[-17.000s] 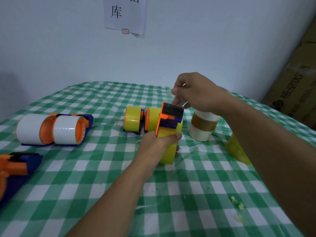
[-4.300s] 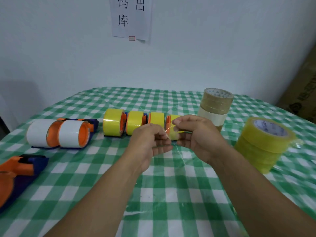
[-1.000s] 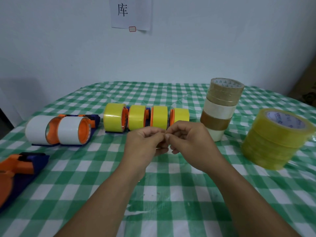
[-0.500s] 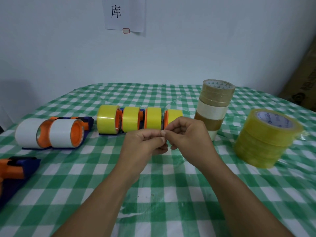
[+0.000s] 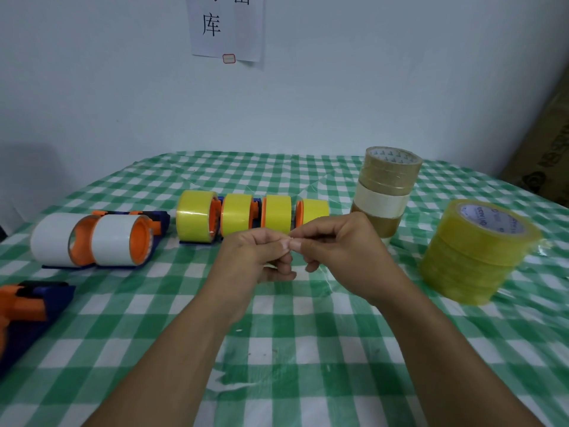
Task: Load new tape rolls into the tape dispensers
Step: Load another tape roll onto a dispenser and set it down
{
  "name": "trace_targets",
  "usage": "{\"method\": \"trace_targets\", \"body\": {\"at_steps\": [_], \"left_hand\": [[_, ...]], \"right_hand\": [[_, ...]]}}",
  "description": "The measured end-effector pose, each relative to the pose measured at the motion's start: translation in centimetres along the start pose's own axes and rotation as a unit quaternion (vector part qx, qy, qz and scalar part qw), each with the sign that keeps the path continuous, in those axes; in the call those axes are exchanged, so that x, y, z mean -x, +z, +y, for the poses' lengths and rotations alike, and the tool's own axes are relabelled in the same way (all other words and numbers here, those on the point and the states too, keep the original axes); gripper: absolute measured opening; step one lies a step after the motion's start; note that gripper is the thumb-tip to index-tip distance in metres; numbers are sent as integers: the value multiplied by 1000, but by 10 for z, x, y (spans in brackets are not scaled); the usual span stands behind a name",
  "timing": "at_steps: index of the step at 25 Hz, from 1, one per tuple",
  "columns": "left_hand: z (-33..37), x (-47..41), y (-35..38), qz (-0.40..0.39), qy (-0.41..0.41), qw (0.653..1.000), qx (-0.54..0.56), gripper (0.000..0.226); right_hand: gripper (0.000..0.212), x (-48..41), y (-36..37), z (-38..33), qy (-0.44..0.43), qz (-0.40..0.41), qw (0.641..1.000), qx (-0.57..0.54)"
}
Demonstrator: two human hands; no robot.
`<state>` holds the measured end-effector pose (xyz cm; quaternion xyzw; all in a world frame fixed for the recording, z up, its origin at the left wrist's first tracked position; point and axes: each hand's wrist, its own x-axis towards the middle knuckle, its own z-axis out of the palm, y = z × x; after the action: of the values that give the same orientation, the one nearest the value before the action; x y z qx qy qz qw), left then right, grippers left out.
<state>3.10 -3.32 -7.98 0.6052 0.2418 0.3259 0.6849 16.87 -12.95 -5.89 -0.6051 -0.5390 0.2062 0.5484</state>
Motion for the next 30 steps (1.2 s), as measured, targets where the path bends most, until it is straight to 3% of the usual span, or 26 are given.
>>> {"method": "trace_targets", "body": {"at_steps": [2, 5, 8, 11, 14, 16, 19, 24, 30], "left_hand": [[4, 1, -4, -62, -50, 992, 98, 11], [5, 5, -9, -190, -140, 939, 249, 32], [3, 6, -13, -248, -174, 905, 300, 37], [7, 7, -10, -207, -186, 914, 294, 36], [19, 6, -5, -156, -161, 955, 196, 16], [29, 7, -3, -154, -137, 972, 114, 19], [40, 17, 1, -172, -131, 975, 55, 21], [45, 40, 6, -214, -152, 963, 59, 17], [43, 54, 30, -56, -128, 987, 77, 17]], "right_hand": [[7, 0, -7, -4, -18, -21, 999, -24], [11, 1, -12, -8, -30, -72, 992, -103], [7, 3, -7, -10, -35, -99, 982, -156], [17, 2, -5, -12, -37, -60, 987, -146], [18, 4, -13, -18, -16, -20, 997, -69], [16, 8, -21, -25, 13, -24, 1000, -16], [15, 13, -30, -40, 39, -57, 997, 30], [21, 29, -36, -53, 57, -110, 992, 21], [14, 42, -26, -58, 50, -49, 998, 4]]}}
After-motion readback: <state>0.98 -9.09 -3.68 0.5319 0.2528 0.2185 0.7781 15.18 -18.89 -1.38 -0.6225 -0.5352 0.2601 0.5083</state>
